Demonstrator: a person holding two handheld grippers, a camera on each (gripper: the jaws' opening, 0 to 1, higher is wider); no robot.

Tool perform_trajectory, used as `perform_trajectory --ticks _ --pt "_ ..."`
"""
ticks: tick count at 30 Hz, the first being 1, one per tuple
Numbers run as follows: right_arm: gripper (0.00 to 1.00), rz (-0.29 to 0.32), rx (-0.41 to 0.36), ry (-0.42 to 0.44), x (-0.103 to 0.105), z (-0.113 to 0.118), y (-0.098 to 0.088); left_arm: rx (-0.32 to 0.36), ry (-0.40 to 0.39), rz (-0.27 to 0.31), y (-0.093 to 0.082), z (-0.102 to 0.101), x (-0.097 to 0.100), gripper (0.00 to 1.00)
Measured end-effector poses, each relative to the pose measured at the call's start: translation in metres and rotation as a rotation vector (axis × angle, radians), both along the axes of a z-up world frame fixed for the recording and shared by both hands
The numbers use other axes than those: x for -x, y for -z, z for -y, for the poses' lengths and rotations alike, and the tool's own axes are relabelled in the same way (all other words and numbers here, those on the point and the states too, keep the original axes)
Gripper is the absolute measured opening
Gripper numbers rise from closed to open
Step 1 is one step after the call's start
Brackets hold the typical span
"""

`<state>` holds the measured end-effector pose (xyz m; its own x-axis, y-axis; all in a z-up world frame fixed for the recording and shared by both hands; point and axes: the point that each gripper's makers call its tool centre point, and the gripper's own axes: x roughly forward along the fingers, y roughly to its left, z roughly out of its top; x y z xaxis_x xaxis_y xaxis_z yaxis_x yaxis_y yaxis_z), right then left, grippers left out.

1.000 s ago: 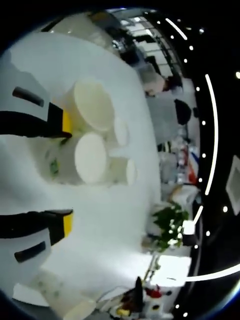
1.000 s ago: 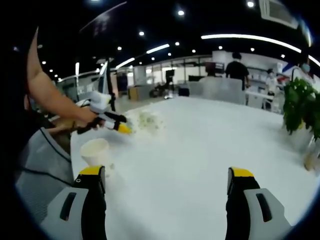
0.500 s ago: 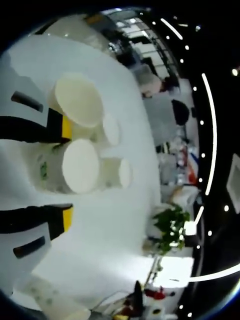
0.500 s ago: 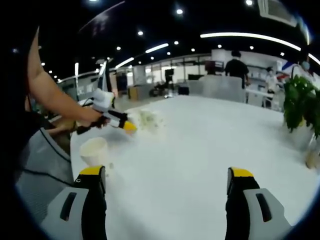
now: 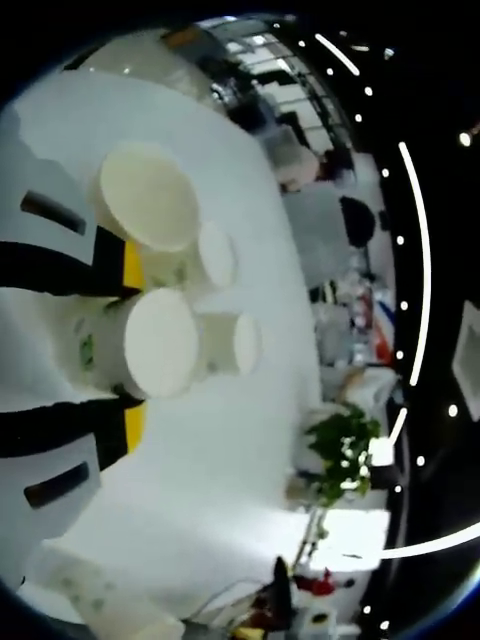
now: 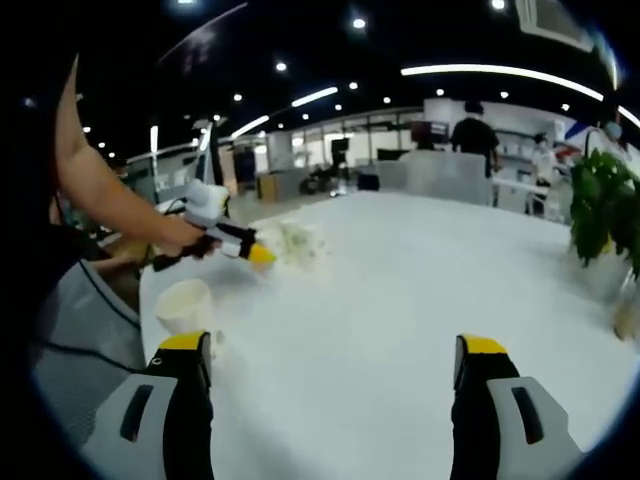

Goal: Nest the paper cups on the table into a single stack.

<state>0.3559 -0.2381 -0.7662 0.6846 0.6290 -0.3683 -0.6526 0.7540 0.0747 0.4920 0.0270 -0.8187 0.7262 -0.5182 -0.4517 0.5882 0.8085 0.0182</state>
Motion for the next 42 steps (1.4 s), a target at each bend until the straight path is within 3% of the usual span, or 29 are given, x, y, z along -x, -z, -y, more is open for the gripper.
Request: perform_trajectory --ticks 20,42 --pt "1.0 0.001 0.003 -0.012 0.005 -0.005 0.0 -0.024 0.055 -0.005 -0.003 -0.002 0.007 0.37" --pt "1.0 0.045 0.051 -0.061 0.004 -0.017 -0.008 -0.015 0.139 0.035 -0.066 0.004 0.0 0.37"
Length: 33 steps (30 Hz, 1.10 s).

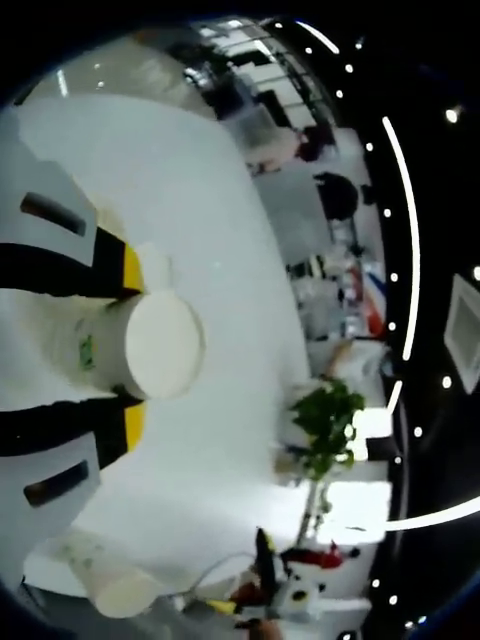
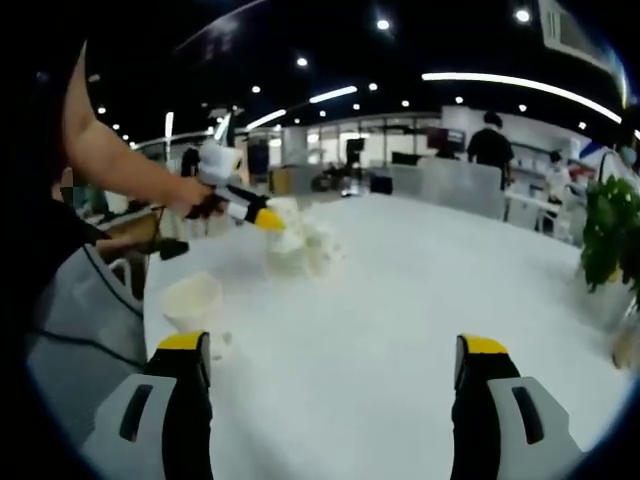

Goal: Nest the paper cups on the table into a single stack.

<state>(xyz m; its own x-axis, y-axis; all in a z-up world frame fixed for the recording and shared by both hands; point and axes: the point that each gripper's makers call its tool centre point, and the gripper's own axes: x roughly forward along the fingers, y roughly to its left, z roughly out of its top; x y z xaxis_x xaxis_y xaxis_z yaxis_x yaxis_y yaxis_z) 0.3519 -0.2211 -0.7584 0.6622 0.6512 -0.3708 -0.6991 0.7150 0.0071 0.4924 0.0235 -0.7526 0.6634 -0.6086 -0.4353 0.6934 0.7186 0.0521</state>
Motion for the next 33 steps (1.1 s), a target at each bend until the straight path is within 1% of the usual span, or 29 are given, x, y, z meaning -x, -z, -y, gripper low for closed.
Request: perform_trajectory --ticks 6,10,15,19,22,24,27,33 --pt "1.0 0.002 -0.003 0.003 -0.001 -0.002 -0.001 -0.005 0.024 0.012 -0.014 0.002 -0.001 0.37" --pt "1.0 0.005 -0.01 0.007 -0.002 -0.003 -0.004 -0.011 0.03 0.009 -0.022 0.004 -0.002 0.38" --pt "1.0 0.006 -0.007 0.003 -0.002 -0.005 -0.005 -0.024 0.057 0.025 -0.036 0.006 -0.003 0.38" --pt "1.0 0.01 -0.009 0.004 -0.002 -0.004 -0.007 -0.04 0.082 0.024 -0.039 0.009 -0.001 0.38" --pt "1.0 0.011 -0.011 0.005 -0.001 -0.003 -0.008 -0.025 0.104 0.006 -0.045 0.012 0.002 0.38" --pt "1.0 0.011 -0.012 0.005 -0.001 -0.003 -0.009 -0.041 0.112 0.014 -0.047 0.014 0.003 0.38" --pt "1.0 0.011 -0.012 0.005 0.0 -0.003 -0.01 -0.038 0.117 0.015 -0.052 0.015 0.005 0.38" --pt "1.0 0.012 -0.007 0.005 0.002 -0.002 -0.011 -0.044 0.124 0.024 -0.055 0.015 0.005 0.38"
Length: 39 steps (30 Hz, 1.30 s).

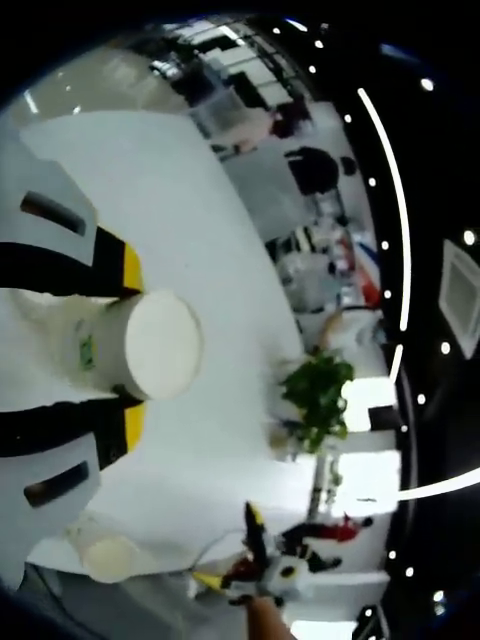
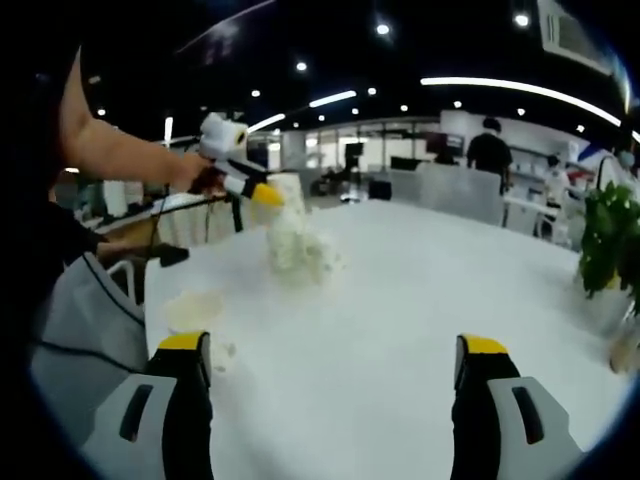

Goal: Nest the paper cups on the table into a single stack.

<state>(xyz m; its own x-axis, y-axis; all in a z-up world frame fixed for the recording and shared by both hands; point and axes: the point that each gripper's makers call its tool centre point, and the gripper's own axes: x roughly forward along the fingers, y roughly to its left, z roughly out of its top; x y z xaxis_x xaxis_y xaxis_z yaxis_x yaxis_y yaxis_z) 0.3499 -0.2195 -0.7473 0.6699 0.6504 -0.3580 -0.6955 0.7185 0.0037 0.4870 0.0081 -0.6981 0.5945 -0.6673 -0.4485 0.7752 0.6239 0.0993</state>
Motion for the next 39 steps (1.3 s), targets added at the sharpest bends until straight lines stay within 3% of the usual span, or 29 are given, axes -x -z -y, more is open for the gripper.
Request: perform_trajectory --ticks 6,20,39 --pt "1.0 0.0 0.002 -0.003 0.002 0.001 -0.001 -0.003 -0.001 -0.001 -0.001 -0.001 0.001 0.38" --pt "1.0 0.015 0.001 -0.02 0.008 -0.004 -0.01 0.027 0.045 0.012 -0.016 0.018 0.018 0.38" --pt "1.0 0.056 -0.012 -0.034 0.011 -0.013 -0.027 0.043 0.128 0.024 -0.041 0.047 0.056 0.38"
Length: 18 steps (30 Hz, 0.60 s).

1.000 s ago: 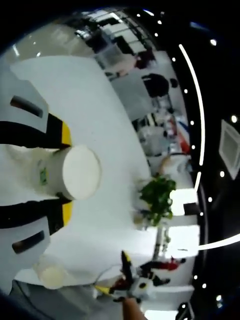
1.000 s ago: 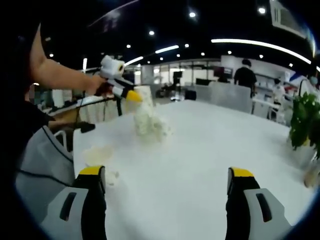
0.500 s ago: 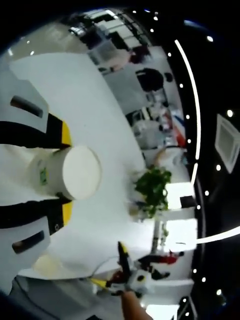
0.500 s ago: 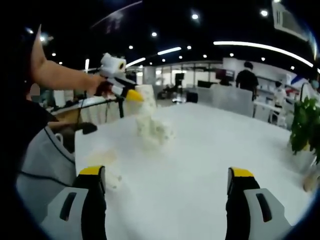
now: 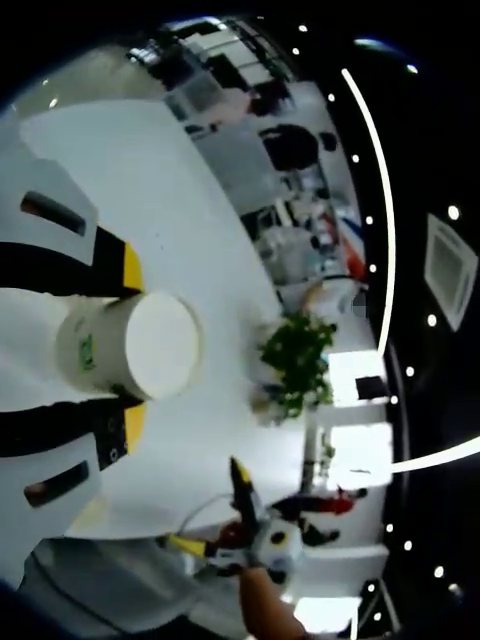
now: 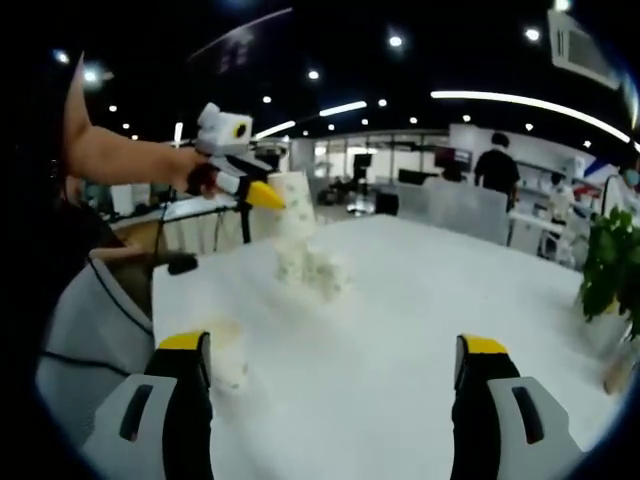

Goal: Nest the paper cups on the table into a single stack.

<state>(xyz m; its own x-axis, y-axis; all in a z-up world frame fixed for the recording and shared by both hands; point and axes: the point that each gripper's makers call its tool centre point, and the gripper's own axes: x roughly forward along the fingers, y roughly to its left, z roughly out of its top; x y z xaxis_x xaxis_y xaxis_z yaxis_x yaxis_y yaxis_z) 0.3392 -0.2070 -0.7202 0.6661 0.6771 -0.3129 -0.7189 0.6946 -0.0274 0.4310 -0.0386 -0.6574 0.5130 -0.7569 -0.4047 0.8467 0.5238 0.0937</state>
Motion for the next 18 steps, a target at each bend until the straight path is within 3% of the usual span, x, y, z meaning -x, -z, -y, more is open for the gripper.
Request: perform_trajectory --ticks 9,18 --pt "1.0 0.01 -0.004 -0.009 -0.001 -0.005 -0.005 0.01 0.074 0.007 -0.013 0.017 0.026 0.38" --pt "1.0 0.027 -0.013 -0.03 0.004 -0.014 -0.015 0.026 0.096 -0.003 -0.02 0.023 0.046 0.38"
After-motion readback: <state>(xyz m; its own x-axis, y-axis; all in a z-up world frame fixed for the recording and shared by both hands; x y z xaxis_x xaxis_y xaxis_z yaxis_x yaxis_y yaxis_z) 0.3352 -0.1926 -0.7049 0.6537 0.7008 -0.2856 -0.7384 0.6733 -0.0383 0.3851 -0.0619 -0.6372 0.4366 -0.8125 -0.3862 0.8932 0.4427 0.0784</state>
